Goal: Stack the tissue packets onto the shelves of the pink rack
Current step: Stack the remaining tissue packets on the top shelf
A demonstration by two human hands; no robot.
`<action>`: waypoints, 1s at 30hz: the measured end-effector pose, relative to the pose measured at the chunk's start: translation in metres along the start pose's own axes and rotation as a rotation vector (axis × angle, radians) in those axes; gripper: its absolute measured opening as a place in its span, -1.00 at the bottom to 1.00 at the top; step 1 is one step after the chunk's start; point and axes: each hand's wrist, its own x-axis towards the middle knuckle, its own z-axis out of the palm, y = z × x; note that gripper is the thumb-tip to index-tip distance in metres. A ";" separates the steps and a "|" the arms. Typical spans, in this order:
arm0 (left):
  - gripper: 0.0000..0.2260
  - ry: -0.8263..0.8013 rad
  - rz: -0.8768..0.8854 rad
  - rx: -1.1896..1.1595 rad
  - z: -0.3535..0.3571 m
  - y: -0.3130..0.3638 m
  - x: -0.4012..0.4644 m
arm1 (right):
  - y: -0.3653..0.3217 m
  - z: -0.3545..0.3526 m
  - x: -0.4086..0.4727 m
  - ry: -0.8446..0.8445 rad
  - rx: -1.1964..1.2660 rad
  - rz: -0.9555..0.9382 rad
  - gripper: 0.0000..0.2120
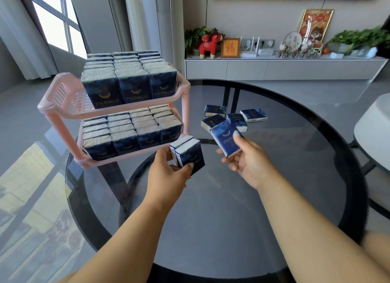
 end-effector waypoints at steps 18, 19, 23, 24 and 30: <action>-0.59 -0.116 0.007 -0.116 -0.005 -0.005 0.004 | 0.017 0.010 -0.007 -0.135 -0.482 -0.272 -0.73; -0.58 -0.126 0.008 -0.113 -0.005 -0.006 0.004 | 0.018 0.012 -0.007 -0.145 -0.511 -0.272 -0.70; -0.51 -0.128 0.032 -0.088 -0.003 -0.005 0.002 | 0.022 0.022 -0.010 -0.237 -0.529 -0.242 -0.69; -0.49 -0.128 0.038 -0.077 -0.002 -0.003 0.001 | 0.023 0.024 -0.012 -0.255 -0.516 -0.226 -0.69; -0.46 -0.127 0.069 -0.059 -0.003 0.000 -0.003 | 0.025 0.026 -0.017 -0.291 -0.527 -0.174 -0.30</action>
